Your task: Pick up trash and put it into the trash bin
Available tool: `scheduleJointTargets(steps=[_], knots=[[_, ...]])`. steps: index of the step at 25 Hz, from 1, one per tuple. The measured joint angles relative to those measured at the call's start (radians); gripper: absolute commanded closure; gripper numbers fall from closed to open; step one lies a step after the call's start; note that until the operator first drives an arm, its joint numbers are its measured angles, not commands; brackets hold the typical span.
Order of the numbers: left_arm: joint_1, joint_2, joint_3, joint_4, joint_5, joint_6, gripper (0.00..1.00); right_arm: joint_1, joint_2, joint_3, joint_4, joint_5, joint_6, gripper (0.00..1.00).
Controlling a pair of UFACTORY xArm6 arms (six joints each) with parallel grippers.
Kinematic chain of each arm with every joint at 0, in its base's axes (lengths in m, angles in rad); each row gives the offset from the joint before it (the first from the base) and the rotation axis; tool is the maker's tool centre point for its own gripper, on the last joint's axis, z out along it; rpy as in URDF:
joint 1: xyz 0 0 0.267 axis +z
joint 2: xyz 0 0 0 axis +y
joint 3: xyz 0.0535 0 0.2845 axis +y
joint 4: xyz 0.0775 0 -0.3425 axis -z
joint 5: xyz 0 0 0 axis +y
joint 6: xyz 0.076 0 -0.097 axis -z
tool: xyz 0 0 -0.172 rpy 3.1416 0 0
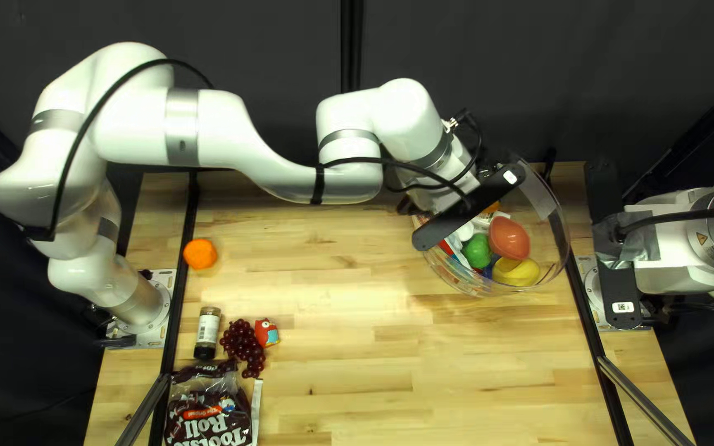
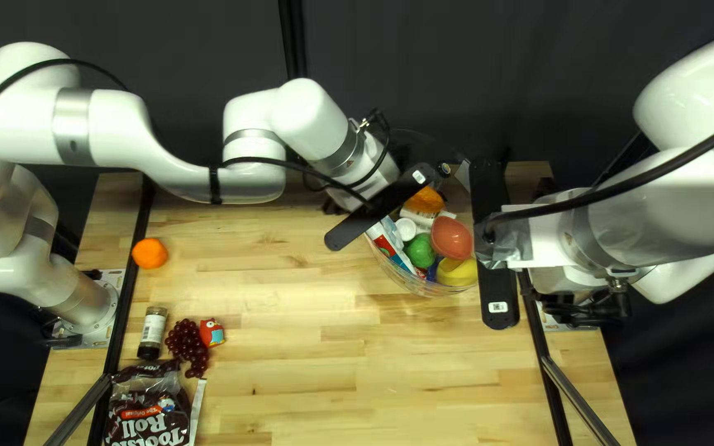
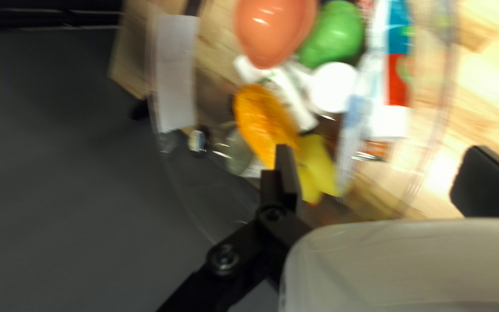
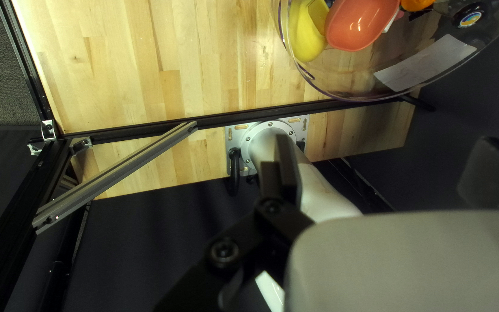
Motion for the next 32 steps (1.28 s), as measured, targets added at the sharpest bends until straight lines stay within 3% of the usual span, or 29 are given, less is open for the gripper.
scheduleJointTargets(steps=[8, 14, 26, 32], knots=[[-0.117, -0.107, 0.178, 0.098, 0.158, -0.278, 0.00, 0.000, 0.000, 0.000, 0.000, 0.000, 0.000, 0.00], [-0.128, -0.161, 0.371, 0.133, 0.161, -0.475, 0.00, 0.000, 0.000, 0.000, 0.000, 0.000, 0.000, 0.00], [-0.098, -0.249, 0.650, 0.117, 0.188, -0.929, 0.00, 0.000, 0.000, 0.000, 0.000, 0.000, 0.000, 0.00], [-0.095, -0.349, 0.789, 0.069, 0.192, -1.024, 0.00, 0.000, 0.000, 0.000, 0.000, 0.000, 0.000, 0.00]])
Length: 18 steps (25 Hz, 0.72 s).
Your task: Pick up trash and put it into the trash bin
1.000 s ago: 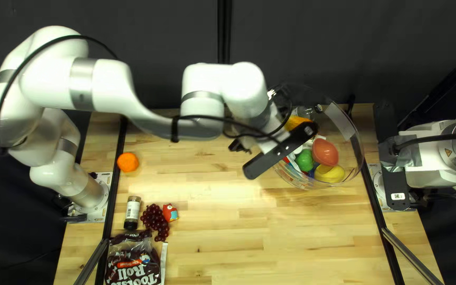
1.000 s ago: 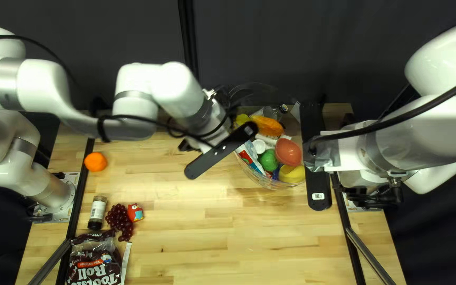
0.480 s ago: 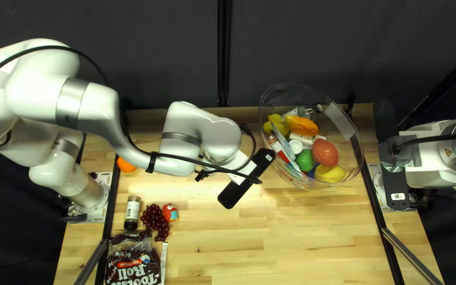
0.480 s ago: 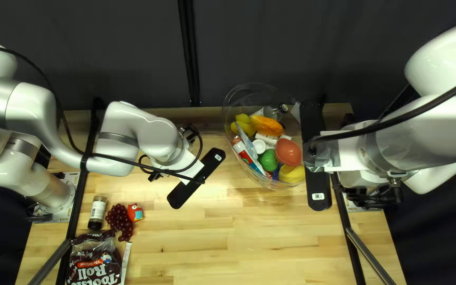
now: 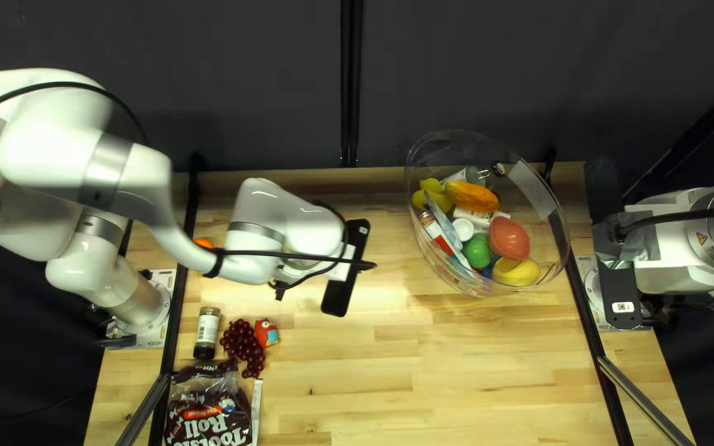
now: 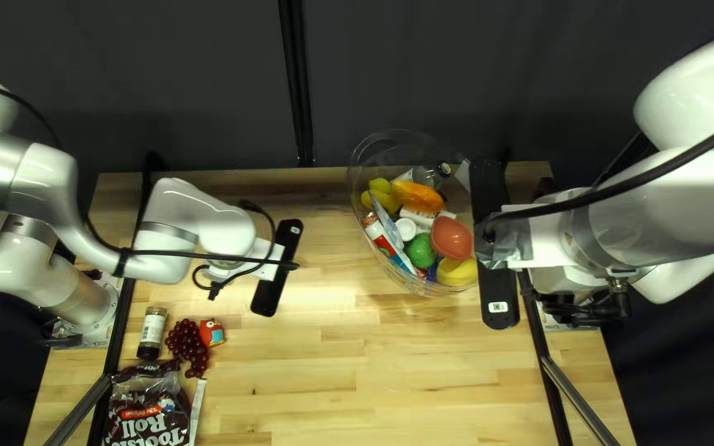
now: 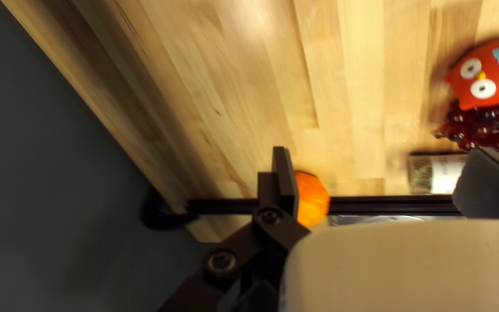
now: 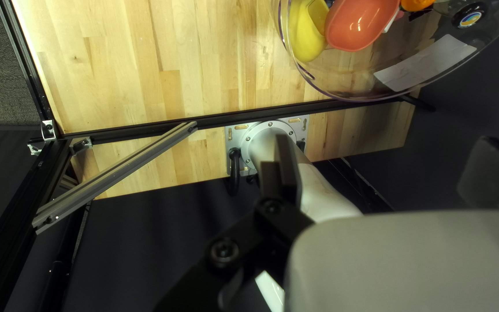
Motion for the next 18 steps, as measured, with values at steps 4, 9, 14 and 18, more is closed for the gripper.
scheduleJointTargets(steps=[4, 9, 14, 18], knots=[[0.042, 0.019, 0.053, -0.040, -0.011, 0.033, 0.00, 0.000, 0.000, 0.000, 0.000, 0.000, 0.000, 0.00], [0.113, 0.020, 0.110, -0.074, 0.003, 0.071, 0.00, 0.000, 0.000, 0.000, 0.000, 0.000, 0.000, 0.00], [0.176, 0.040, 0.140, -0.087, 0.061, 0.018, 0.00, 0.000, 0.000, 0.000, 0.000, 0.000, 0.000, 0.00], [0.235, 0.074, 0.162, -0.099, 0.068, 0.008, 0.00, 0.000, 0.000, 0.000, 0.000, 0.000, 0.000, 0.00]])
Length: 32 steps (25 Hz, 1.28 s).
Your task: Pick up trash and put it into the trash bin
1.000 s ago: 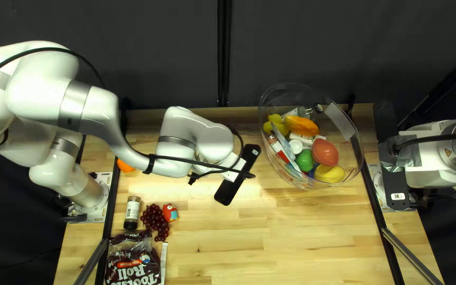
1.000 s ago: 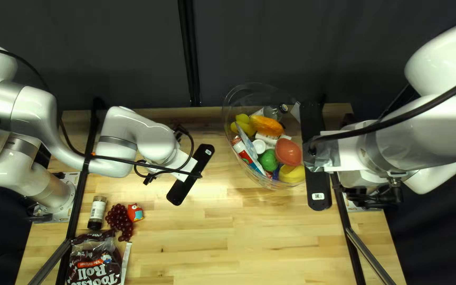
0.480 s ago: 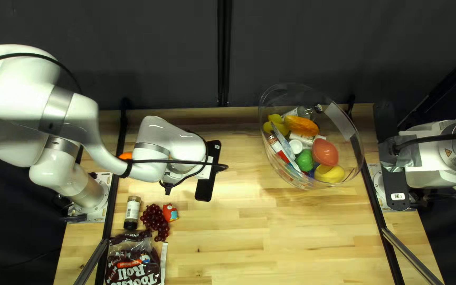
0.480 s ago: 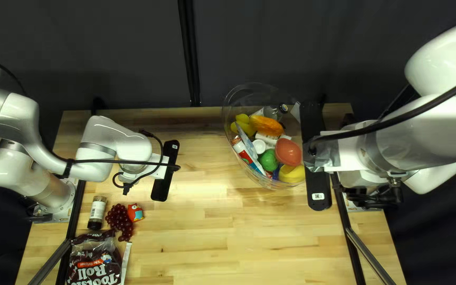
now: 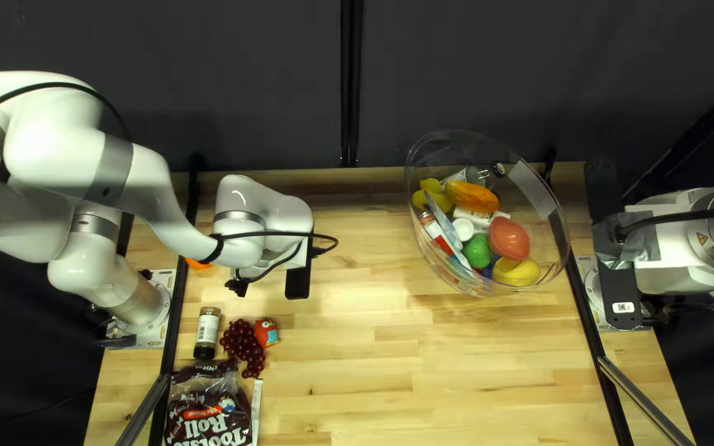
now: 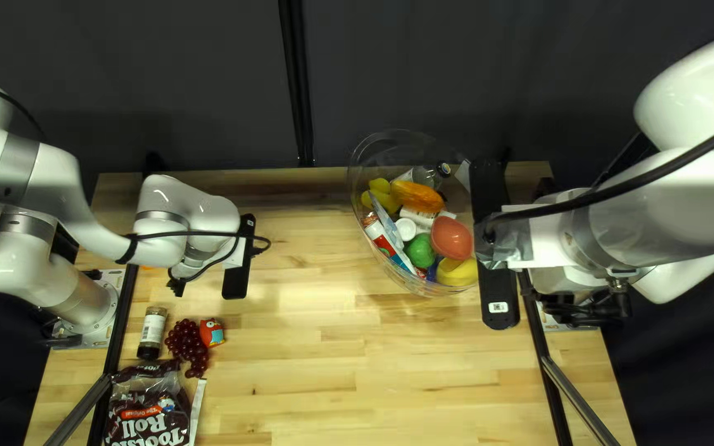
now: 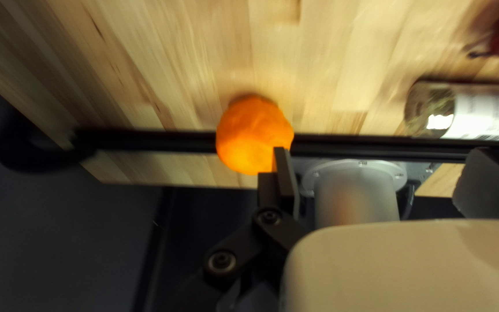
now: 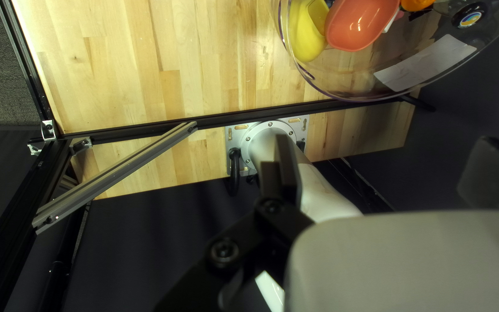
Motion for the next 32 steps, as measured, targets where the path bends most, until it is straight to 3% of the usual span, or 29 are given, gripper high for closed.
scheduleJointTargets(steps=[8, 19, 32], knots=[[0.108, 0.089, 0.025, -0.013, -0.060, 0.027, 0.00, 0.000, 0.000, 0.000, 0.000, 0.000, 0.000, 0.00], [0.119, 0.066, 0.038, -0.015, -0.076, 0.028, 0.00, 0.000, 0.000, 0.000, 0.000, 0.000, 0.000, 0.00], [0.186, 0.048, 0.134, 0.075, -0.237, 0.102, 0.00, 0.000, 0.000, 0.000, 0.000, 0.000, 0.000, 0.00]])
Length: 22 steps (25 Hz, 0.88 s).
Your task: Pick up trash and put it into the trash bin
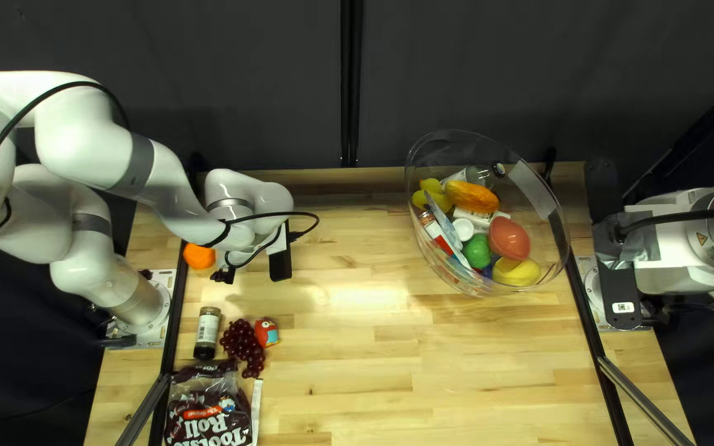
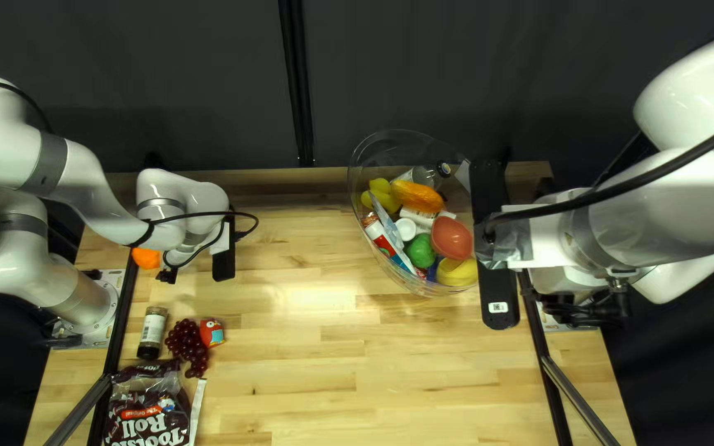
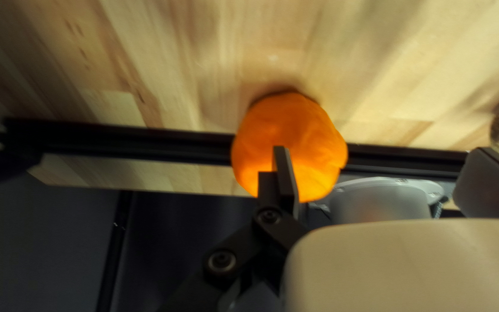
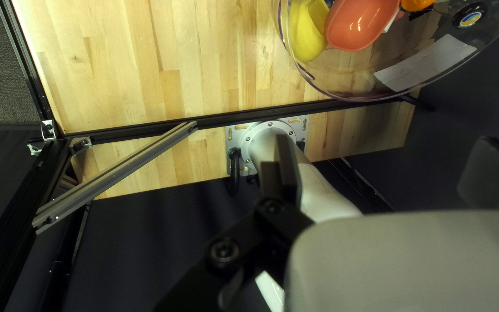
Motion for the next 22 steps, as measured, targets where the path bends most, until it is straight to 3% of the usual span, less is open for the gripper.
scheduleJointTargets(steps=[15, 18, 19, 20, 22], knots=[[0.134, -0.031, 0.074, 0.046, -0.068, 0.050, 0.00, 0.000, 0.000, 0.000, 0.000, 0.000, 0.000, 0.00], [0.153, -0.028, 0.082, 0.053, -0.081, 0.062, 0.28, 0.000, 0.000, 0.000, 0.000, 0.000, 0.000, 0.00], [0.159, -0.027, 0.084, 0.054, -0.085, 0.066, 0.45, 0.000, 0.000, 0.000, 0.000, 0.000, 0.000, 0.00], [0.163, -0.026, 0.086, 0.054, -0.088, 0.069, 0.93, 0.000, 0.000, 0.000, 0.000, 0.000, 0.000, 0.00], [0.168, -0.027, 0.088, 0.054, -0.091, 0.073, 1.00, 0.000, 0.000, 0.000, 0.000, 0.000, 0.000, 0.00]])
